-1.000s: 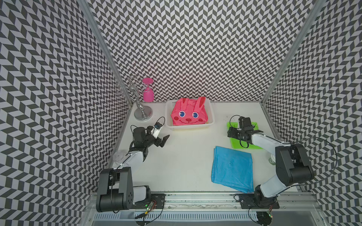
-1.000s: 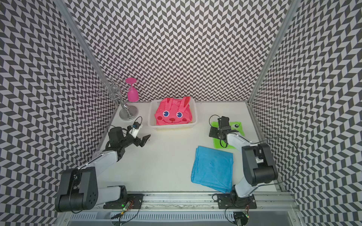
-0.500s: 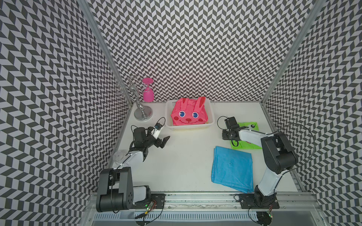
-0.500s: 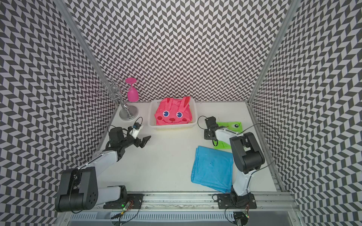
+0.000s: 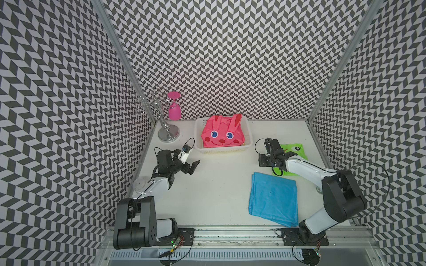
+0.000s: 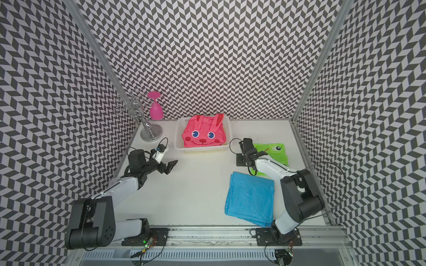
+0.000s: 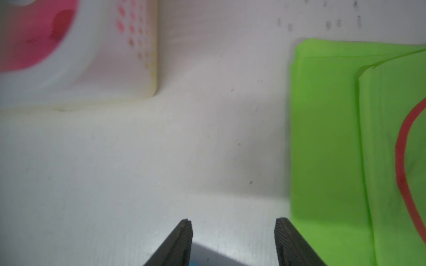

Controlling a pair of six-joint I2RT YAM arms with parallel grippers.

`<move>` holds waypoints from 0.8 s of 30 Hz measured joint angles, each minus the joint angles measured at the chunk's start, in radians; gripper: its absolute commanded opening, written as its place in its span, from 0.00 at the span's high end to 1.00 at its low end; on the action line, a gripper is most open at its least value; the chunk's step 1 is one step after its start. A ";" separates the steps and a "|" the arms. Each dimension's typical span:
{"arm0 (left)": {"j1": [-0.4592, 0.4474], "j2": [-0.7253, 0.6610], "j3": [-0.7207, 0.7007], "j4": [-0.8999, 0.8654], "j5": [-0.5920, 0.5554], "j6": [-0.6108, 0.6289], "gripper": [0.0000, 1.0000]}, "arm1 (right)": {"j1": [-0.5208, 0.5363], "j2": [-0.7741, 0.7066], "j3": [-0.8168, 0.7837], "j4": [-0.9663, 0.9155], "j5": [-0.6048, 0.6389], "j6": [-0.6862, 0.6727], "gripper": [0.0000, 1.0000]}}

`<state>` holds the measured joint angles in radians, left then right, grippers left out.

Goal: Put the folded raincoat in the basket
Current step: Move the raincoat to the center of the board.

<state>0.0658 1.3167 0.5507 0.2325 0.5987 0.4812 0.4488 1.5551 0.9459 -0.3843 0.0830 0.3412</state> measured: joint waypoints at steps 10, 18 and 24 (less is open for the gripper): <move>0.000 0.005 0.007 -0.014 0.000 0.008 0.00 | 0.093 -0.128 -0.268 0.034 -0.172 0.175 0.26; 0.000 0.005 0.007 -0.020 0.003 0.015 0.00 | 0.344 0.037 -0.155 0.150 -0.313 0.176 0.29; 0.010 0.005 0.008 -0.028 0.013 0.015 0.00 | 0.494 0.282 0.086 0.259 -0.395 0.163 0.29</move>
<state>0.0753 1.3212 0.5591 0.2043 0.6117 0.4961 0.9428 1.8370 1.0321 -0.1249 -0.3119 0.5037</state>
